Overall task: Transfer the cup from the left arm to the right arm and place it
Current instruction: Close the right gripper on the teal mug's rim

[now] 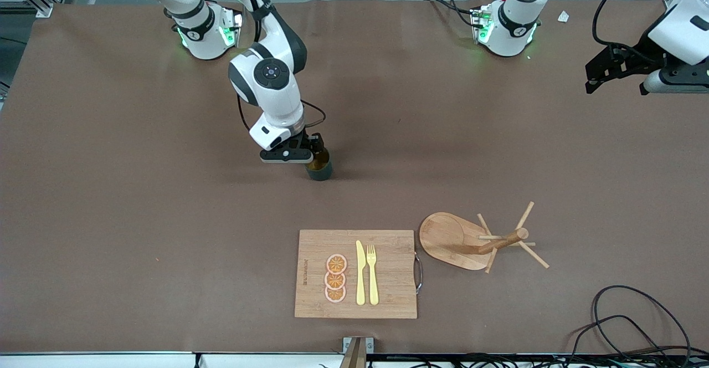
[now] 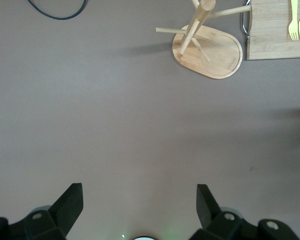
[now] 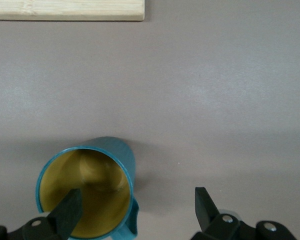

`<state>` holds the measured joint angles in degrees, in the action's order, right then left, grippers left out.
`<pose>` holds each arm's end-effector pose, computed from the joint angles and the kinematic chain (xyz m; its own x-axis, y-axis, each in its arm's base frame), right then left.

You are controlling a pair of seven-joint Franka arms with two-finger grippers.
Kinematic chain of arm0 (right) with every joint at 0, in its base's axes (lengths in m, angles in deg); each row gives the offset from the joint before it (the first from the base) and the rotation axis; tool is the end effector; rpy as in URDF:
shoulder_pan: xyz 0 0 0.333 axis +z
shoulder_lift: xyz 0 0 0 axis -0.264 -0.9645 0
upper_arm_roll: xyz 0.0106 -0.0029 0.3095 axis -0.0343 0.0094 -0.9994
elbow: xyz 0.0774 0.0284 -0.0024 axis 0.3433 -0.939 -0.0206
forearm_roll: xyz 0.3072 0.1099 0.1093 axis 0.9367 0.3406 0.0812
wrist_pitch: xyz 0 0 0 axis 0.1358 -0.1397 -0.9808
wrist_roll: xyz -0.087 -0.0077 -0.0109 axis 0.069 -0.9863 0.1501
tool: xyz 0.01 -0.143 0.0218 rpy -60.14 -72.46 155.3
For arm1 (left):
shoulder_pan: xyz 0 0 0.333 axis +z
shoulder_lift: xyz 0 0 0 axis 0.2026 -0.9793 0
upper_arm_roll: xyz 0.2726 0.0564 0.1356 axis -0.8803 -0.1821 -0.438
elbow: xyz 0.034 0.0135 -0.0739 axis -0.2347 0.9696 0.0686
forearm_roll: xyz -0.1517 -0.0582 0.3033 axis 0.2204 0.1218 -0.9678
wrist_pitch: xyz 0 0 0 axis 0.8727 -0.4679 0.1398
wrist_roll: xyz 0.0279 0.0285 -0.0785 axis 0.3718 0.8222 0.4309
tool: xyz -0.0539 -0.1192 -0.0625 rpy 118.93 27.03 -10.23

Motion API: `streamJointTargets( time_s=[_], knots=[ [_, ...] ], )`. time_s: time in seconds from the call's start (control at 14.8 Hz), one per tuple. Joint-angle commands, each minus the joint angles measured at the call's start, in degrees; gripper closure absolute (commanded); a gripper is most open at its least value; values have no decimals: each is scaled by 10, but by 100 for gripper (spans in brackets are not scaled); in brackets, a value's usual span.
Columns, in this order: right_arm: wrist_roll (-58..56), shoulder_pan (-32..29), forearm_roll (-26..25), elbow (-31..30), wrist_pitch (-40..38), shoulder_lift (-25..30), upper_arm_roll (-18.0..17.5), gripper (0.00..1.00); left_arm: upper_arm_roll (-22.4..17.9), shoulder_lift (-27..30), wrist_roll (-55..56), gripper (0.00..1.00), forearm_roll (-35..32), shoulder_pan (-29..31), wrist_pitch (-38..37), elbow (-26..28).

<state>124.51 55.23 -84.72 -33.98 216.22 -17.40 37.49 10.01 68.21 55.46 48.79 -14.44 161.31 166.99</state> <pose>0.4489 0.3463 0.2710 0.9942 0.0012 0.1077 -0.0006 -0.9999 0.0163 0.4682 -0.0689 0.6153 0.9979 -0.0644 0.0032 -0.0644 -0.9977 -0.0200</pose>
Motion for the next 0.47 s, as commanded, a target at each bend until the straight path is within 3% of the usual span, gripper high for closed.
streamJointTargets(
  time_s=[0.0,0.41],
  knots=[
    [24,4,-18,27,0,-26,2,2,1,5,-9,0,0,3,6,3],
    [24,4,-18,38,4,-53,3,29,1,3,-9,0,0,2,7,4]
  ],
)
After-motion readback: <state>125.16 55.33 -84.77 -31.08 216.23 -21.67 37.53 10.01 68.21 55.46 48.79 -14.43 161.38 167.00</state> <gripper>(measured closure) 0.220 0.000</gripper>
